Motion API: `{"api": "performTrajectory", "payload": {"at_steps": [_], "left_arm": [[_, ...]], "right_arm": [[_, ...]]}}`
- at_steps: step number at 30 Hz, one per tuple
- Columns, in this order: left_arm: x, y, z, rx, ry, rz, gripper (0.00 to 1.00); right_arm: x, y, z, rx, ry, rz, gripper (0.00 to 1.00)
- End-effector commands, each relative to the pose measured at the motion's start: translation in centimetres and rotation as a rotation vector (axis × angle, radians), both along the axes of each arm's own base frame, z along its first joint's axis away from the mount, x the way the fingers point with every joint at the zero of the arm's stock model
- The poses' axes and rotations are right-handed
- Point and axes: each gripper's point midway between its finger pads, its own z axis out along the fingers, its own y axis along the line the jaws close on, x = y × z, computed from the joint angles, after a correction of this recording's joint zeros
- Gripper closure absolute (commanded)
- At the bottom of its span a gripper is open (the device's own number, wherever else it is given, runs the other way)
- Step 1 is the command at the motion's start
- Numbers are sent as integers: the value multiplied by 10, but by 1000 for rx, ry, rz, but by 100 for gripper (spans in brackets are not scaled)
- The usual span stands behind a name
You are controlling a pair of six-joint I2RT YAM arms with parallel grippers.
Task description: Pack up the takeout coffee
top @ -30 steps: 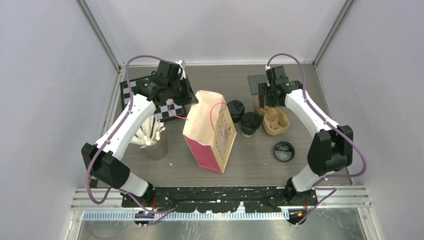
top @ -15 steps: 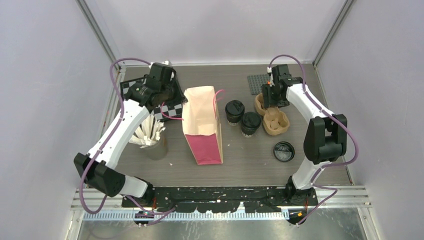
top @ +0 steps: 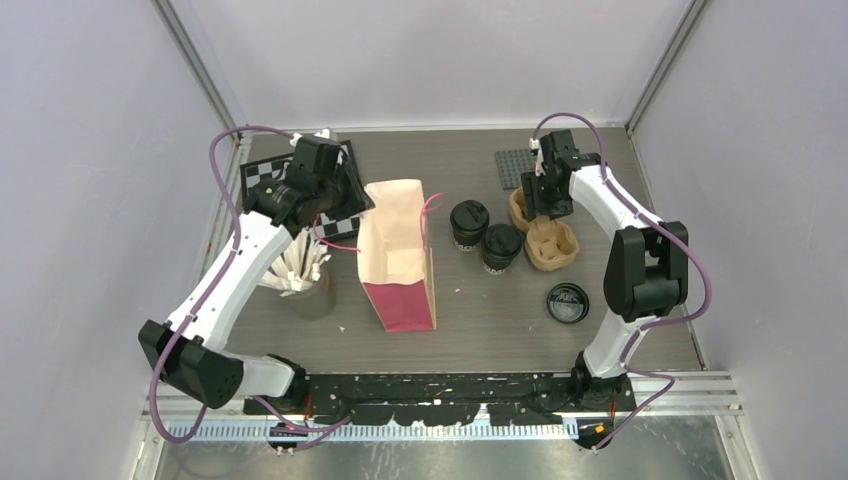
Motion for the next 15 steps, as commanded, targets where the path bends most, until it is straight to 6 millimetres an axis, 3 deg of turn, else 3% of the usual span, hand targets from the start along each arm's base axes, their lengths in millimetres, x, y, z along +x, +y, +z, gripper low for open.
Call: {"api": "performTrajectory", "payload": {"at_steps": [1,5,9,11,15], "left_arm": [[2,0,14,-22,-45,-5,66],[-2,0,10,1,-31,-37,60],[-6,3,2,35,1,-55,63],[-8,-1,4,18,4,-75,70],[-8,-11,9,-32,-5,-96,93]], "right_arm": [[8,-3,3,-11,-16,4,42],[3,-6,4,-30,-1,29,42],[0,-9,7,-42,-3,41,43],[0,-10,7,-44,-3,43,44],[0,-13,13,-44,-9,43,44]]}}
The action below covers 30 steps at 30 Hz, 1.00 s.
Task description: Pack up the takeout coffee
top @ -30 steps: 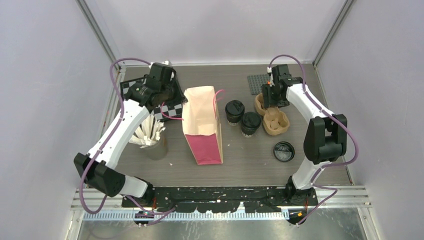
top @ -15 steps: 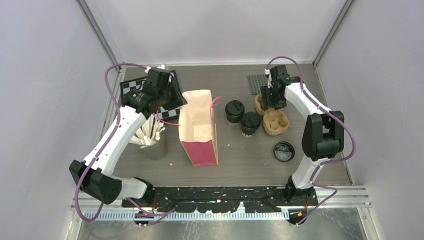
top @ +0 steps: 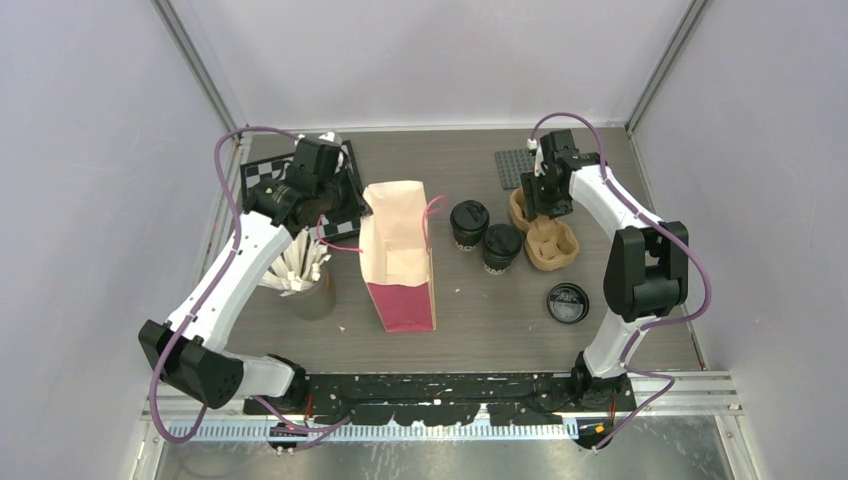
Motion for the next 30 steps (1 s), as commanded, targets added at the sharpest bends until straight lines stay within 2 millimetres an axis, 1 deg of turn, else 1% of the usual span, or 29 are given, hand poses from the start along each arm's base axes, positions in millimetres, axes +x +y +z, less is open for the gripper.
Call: {"api": "performTrajectory", "payload": {"at_steps": [1,2,3,6,9,13,16,18,21,23,24,26,30], "left_arm": [[1,-11,14,-66,-23,-40,97],[1,-14,14,-81,-19,-38,99],[1,-15,14,-95,-15,-32,100],[4,-16,18,-131,-31,5,100],[9,-12,22,-146,-63,46,100],[11,-10,17,-128,-46,60,100],[10,-8,15,-119,-37,68,100],[9,-4,15,-106,-36,76,98],[8,-2,15,-96,-34,81,91],[7,-3,14,-99,-31,82,88],[7,-3,13,-100,-27,78,85],[6,-5,13,-103,-21,71,75],[4,-2,15,-86,-32,60,59]], "right_arm": [[-2,-14,14,-35,-9,4,44],[-2,-14,16,-37,-12,2,44],[-3,-15,16,-37,-14,-3,44],[-4,-14,21,-25,-19,-5,42],[1,-15,25,-21,-31,-14,41],[5,-13,21,-5,-15,-13,44],[3,-13,18,-2,-6,-9,45],[1,-14,17,-6,-1,-7,46],[0,-13,14,0,5,-6,47],[0,-12,12,6,11,-7,48],[0,-12,11,6,14,-8,48],[-1,-6,8,36,27,4,49],[-2,-6,5,35,35,4,51]]}}
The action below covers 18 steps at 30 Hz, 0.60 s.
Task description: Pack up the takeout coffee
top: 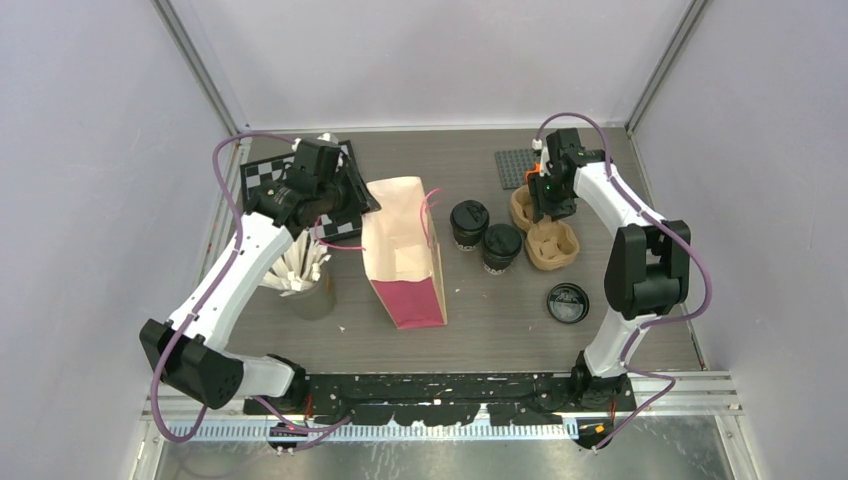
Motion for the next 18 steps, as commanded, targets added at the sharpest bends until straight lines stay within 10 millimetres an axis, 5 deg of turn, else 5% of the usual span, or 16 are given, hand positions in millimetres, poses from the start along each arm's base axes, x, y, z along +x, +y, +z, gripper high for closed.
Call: {"api": "performTrajectory", "payload": {"at_steps": [1,12,18], "left_arm": [[-2,6,17,2,-53,0,56],[-15,32,18,169,-71,-38,43],[-20,36,19,178,-86,-49,38]], "right_arm": [[3,4,2,24,-1,10,51],[4,0,2,7,-2,1,62],[11,-5,20,-14,-35,-35,67]]}}
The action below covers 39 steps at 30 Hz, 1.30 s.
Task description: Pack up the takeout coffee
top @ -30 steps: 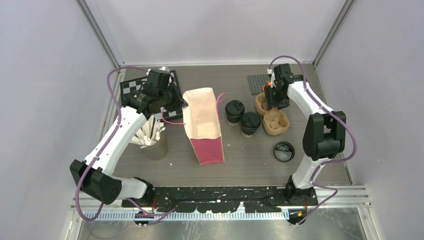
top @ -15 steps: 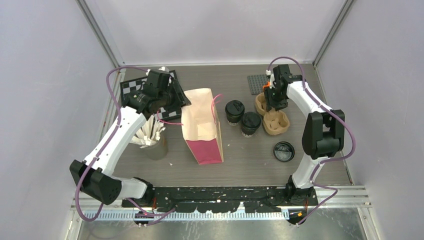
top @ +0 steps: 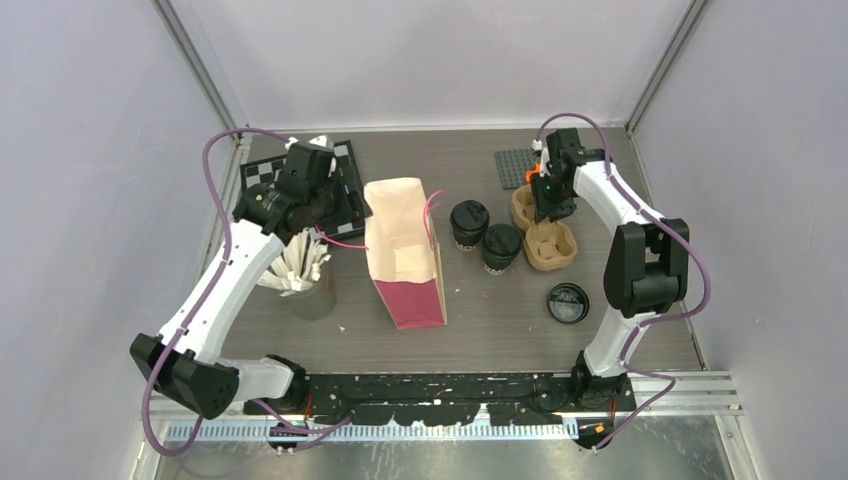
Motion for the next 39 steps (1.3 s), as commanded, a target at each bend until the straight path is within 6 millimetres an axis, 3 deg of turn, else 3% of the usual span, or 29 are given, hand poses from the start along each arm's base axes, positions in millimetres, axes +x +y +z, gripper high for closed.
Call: {"api": "performTrajectory", "payload": {"at_steps": [1,13,21,24,29,35,39], "left_arm": [[-4,7,19,12,-66,-17,38],[0,-3,26,-22,-88,-52,32],[-6,-14,31,-83,-103,-100,32],[-6,-17,34,-101,-97,-108,32],[-10,-19,46,-124,-98,-111,32],[-14,-30,106,-218,-178,-154,32],[-18,-24,139,-236,-250,-136,32]], "right_arm": [[13,-7,30,-30,-59,-48,68],[1,-15,60,-57,-40,-132,69],[-9,-4,146,62,-142,-276,71],[-16,14,183,171,-196,-298,71],[-31,62,253,361,-321,-264,71],[-53,136,341,629,-468,-186,71],[-66,170,373,812,-489,-182,71]]}}
